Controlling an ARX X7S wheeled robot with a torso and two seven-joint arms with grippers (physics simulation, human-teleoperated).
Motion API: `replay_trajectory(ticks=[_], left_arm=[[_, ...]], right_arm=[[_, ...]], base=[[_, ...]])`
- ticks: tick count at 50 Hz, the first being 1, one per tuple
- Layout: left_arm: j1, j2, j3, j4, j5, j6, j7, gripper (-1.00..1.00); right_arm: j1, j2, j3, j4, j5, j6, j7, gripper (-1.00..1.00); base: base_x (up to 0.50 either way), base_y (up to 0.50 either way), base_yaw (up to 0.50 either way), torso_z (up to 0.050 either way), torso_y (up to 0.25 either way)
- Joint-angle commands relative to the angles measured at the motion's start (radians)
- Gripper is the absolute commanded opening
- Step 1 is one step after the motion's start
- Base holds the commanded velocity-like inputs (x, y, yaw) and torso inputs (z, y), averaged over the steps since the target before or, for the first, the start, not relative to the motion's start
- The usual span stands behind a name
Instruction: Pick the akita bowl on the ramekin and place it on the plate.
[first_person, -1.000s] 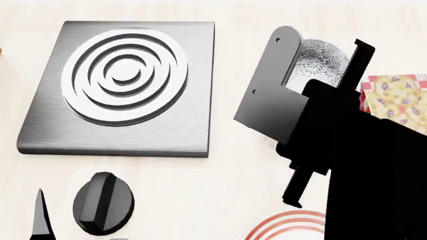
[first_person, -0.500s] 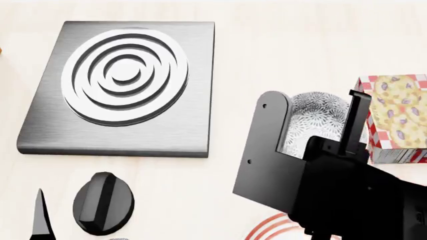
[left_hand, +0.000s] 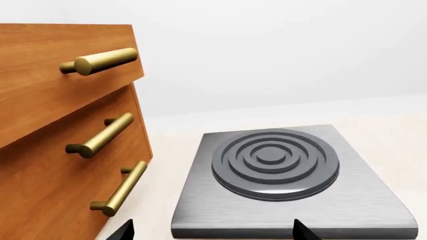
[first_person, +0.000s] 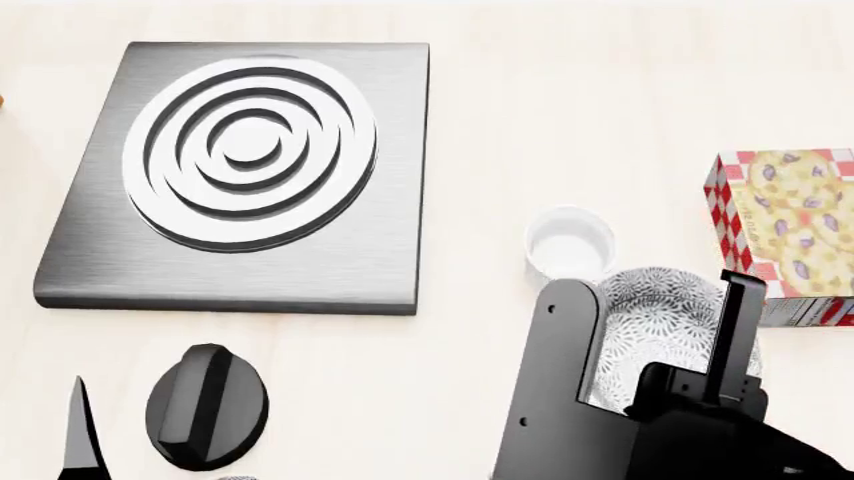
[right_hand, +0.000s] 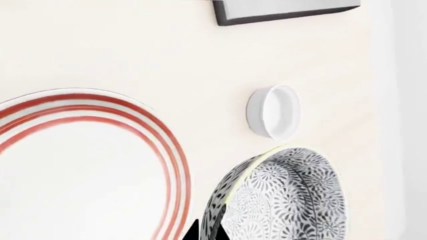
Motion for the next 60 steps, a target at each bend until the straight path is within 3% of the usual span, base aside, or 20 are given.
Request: replay_trajectory(ticks=[1, 60], left_arm=[[0.023, -0.008, -0.006, -0.013, -0.003, 0.071, 0.024, 1.00], [0.017, -0.026, 0.013, -0.016, -0.012, 0.069, -0.002, 1.00]], right_arm=[[-0.099, -0.004, 0.007, -0.020, -0.243, -0.002, -0.149, -1.00], [-0.506, -0.032, 0.177, -0.045, -0.246, -0.097, -0.018, -1.00]], base=[[0.00, 0.00, 0.00, 0.000, 0.000], [0.00, 0.00, 0.00, 0.000, 0.000]])
